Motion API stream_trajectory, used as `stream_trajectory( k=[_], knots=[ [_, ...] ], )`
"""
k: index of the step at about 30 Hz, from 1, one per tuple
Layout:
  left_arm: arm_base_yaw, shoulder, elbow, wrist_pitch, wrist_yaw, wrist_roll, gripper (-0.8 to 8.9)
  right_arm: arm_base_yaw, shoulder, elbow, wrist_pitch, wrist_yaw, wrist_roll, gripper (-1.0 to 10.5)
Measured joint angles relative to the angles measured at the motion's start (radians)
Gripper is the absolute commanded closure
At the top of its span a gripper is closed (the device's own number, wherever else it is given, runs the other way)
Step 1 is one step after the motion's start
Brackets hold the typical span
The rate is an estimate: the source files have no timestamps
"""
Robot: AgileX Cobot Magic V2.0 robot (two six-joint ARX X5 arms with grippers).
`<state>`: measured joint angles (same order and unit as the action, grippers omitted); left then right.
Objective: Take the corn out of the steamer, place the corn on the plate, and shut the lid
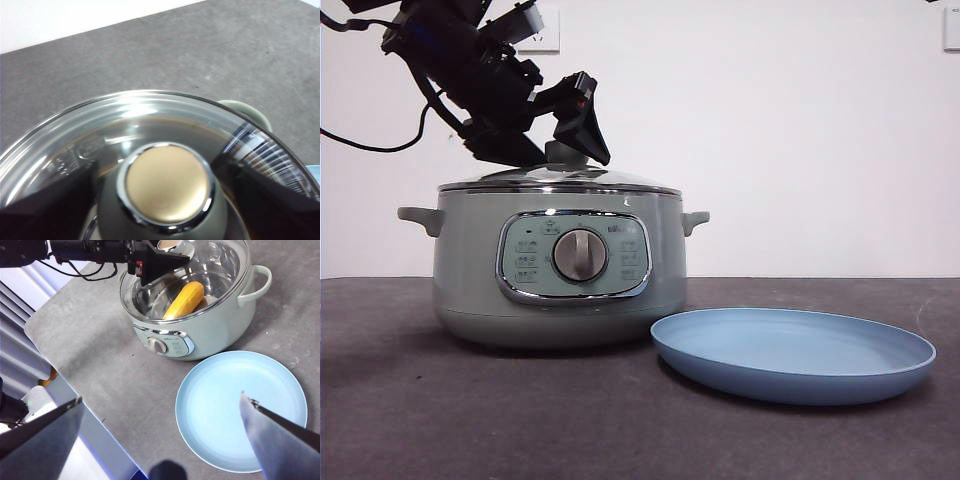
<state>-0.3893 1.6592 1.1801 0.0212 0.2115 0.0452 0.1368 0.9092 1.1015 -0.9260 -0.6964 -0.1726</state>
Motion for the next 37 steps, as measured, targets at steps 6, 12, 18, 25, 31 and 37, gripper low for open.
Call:
stream_trajectory(
  k=[6,12,18,25,31,37],
  knots=[
    [-0.006,0.000,0.005,-0.003,-0.006,0.012,8.22,0.000,0.000,0.000,0.000,0.000,0.000,3.8],
    [-0.006,-0.005,0.006,-0.012,-0.006,0.013,8.22,0.000,0.000,0.000,0.000,0.000,0.000,3.8],
    [-0.006,-0.027,0.006,-0.047,-0.008,0.015,8.22,0.000,0.000,0.000,0.000,0.000,0.000,3.8],
    [-0.006,-0.090,0.040,-0.117,0.000,0.014,8.22,0.000,0.000,0.000,0.000,0.002,0.000,3.8],
    [-0.006,-0.153,0.136,-0.202,0.014,0.014,8.22,0.000,0.014,0.000,0.008,0.023,0.000,3.8],
    [-0.006,-0.294,0.154,-0.330,0.019,0.014,8.22,0.021,0.069,0.000,0.115,0.024,0.040,3.8]
  ],
)
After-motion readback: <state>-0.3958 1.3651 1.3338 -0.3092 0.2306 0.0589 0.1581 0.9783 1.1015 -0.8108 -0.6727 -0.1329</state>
